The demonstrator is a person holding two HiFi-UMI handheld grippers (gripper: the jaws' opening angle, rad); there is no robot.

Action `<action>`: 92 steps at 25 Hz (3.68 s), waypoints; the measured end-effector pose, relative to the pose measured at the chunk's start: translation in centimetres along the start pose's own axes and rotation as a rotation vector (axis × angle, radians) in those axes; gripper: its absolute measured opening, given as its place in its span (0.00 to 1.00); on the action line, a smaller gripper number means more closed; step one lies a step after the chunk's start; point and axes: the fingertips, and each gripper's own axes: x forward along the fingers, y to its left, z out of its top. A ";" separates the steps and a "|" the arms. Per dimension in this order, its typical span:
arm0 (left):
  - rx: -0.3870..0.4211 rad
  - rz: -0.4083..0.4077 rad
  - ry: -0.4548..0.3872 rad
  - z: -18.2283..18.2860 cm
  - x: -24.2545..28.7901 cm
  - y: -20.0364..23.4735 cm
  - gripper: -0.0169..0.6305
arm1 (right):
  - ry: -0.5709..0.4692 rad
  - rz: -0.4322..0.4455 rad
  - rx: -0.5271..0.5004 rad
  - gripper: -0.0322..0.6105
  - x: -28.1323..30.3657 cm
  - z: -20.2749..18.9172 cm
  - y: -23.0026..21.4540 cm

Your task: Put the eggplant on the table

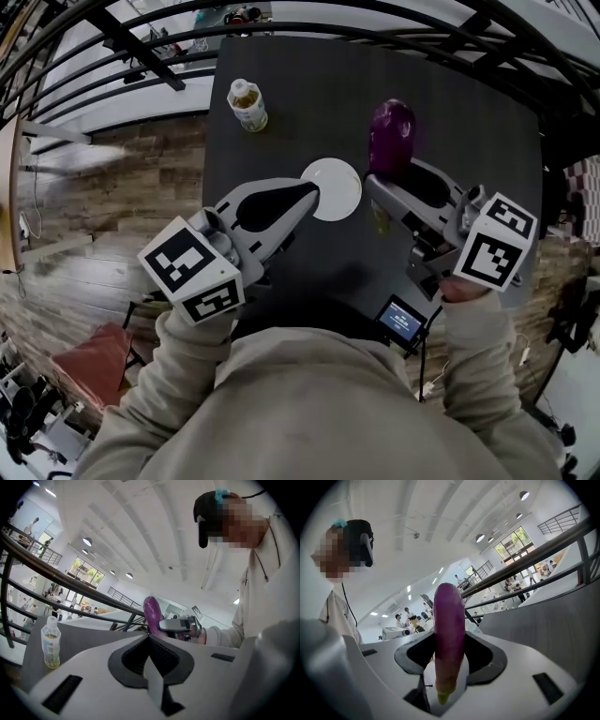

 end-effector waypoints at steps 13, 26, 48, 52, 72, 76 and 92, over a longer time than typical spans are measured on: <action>-0.070 0.061 0.042 -4.6 -1.0 3.5 0.04 | 0.111 -0.031 0.044 0.37 3.1 -5.2 -4.7; -0.122 0.096 0.067 -7.2 -2.3 6.1 0.04 | 0.222 -0.075 0.086 0.37 6.3 -9.9 -9.3; -0.186 0.143 0.041 -10.0 -4.3 7.7 0.04 | 0.385 -0.148 0.117 0.37 8.9 -16.6 -14.7; -0.189 0.165 0.040 -10.1 -5.1 8.4 0.04 | 0.417 -0.159 0.126 0.37 9.4 -17.6 -15.6; -0.212 0.163 0.052 -11.6 -5.4 8.7 0.04 | 0.509 -0.212 0.093 0.37 11.7 -20.2 -17.5; -0.216 0.165 0.053 -11.9 -5.5 8.9 0.04 | 0.524 -0.225 0.097 0.37 11.9 -20.7 -17.9; -0.230 0.168 0.053 -12.4 -5.7 9.1 0.04 | 0.618 -0.311 0.065 0.37 11.7 -22.9 -19.6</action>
